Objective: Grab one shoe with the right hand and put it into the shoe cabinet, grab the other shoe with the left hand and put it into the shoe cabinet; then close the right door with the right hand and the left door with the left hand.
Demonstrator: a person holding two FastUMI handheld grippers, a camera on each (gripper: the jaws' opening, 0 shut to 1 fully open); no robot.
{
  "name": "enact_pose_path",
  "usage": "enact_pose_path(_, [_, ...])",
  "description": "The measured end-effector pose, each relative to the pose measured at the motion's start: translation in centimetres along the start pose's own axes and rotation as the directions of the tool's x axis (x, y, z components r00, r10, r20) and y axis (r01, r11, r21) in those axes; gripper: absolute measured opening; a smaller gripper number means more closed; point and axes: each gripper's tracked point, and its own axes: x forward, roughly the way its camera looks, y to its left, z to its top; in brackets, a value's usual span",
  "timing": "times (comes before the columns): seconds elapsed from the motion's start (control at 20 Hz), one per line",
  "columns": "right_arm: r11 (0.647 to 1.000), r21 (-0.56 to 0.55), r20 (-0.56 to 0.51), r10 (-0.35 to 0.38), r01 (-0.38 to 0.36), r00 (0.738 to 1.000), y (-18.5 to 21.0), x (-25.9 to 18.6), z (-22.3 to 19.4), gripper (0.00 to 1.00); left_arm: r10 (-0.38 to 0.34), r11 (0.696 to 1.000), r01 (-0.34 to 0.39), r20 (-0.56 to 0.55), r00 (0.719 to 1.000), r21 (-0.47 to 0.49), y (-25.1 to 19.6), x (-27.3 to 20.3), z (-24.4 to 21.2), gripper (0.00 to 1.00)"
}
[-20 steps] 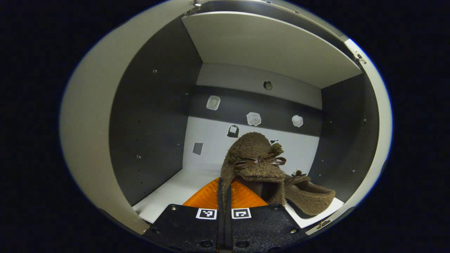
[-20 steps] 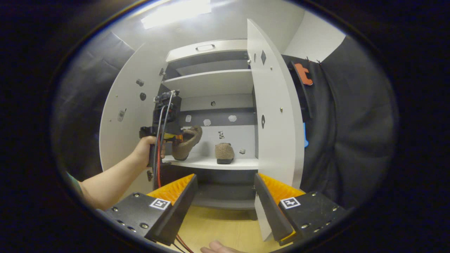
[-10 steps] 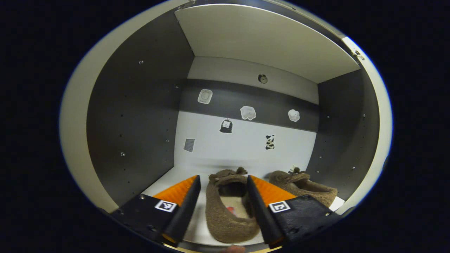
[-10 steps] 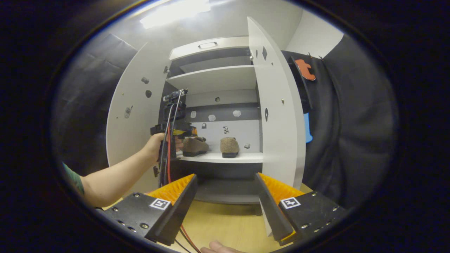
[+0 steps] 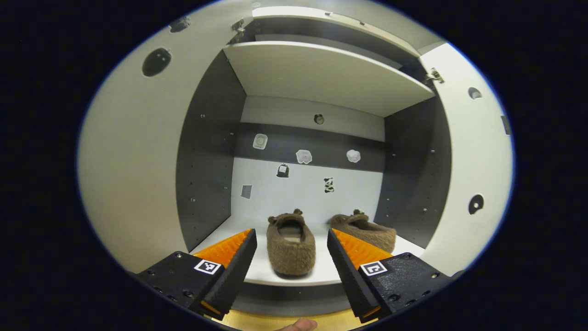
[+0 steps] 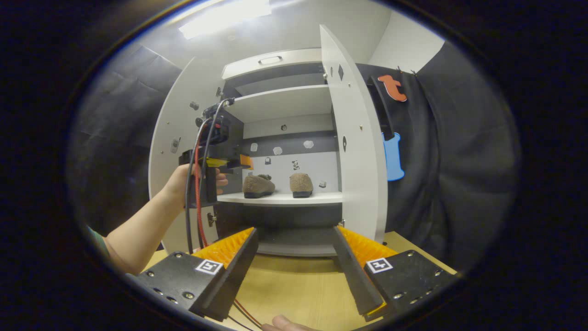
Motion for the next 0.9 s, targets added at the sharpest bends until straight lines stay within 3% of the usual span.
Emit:
enact_pose_path(0.15, [0.998, -0.038, 0.01, -0.046, 0.047, 0.999, -1.6, -2.3, 0.1, 0.98, -0.051, 0.999, 0.051, 0.05, 0.997, 0.007, -1.0, -5.1, -1.0, 0.94])
enact_pose_path(0.4, [0.995, -0.021, 0.017, -0.096, 0.097, 0.995, -3.9, -5.6, 2.1, 0.98, -0.113, 0.994, 0.113, 0.014, 0.993, 0.005, -2.4, -13.6, -3.9, 0.94])
enact_pose_path(0.85, [0.98, -0.113, 0.044, -0.159, 0.163, 0.986, -12.0, -6.2, 8.1, 0.97, -0.126, 0.988, 0.121, 0.049, 0.991, 0.097, -2.2, -23.5, -3.8, 0.93])
enact_pose_path(0.9, [0.977, -0.121, 0.046, -0.173, 0.177, 0.984, -13.6, -5.9, 9.1, 0.98, -0.119, 0.989, 0.113, 0.061, 0.991, 0.097, -2.1, -24.2, -3.4, 0.89])
